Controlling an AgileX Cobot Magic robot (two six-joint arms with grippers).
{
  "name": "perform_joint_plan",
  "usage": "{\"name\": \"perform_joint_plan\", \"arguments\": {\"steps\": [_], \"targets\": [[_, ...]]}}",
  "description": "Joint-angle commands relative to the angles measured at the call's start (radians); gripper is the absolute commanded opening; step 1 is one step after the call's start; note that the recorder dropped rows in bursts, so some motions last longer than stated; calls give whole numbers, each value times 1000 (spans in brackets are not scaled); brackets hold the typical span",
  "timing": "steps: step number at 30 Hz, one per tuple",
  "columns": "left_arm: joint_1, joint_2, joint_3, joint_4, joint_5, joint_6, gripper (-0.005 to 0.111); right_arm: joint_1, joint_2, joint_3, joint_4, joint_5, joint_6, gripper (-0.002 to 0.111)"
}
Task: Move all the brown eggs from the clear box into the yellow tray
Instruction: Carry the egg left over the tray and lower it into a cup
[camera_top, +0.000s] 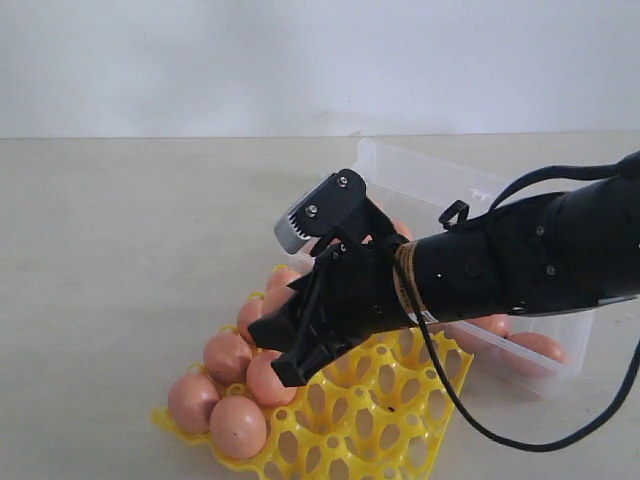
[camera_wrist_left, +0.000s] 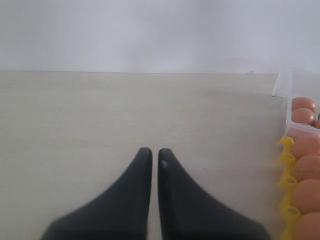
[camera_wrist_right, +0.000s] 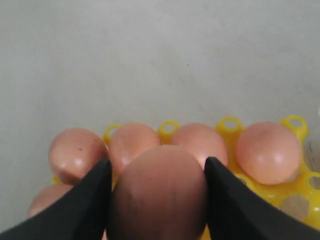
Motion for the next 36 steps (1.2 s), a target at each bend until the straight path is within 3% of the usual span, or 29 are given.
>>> {"name": "perform_joint_plan", "arguments": {"steps": [1,19,27,36], "targets": [[-5,-3,4,3,-7,0,4,0,26,1,46,42,7,0],[-5,-3,4,3,-7,0,4,0,28,1,182,40,-107,1],[-5,-3,4,3,-7,0,4,0,28,1,182,40,-107,37],[-5,-3,4,3,-7,0,4,0,28,1,182,40,-103,40]]}}
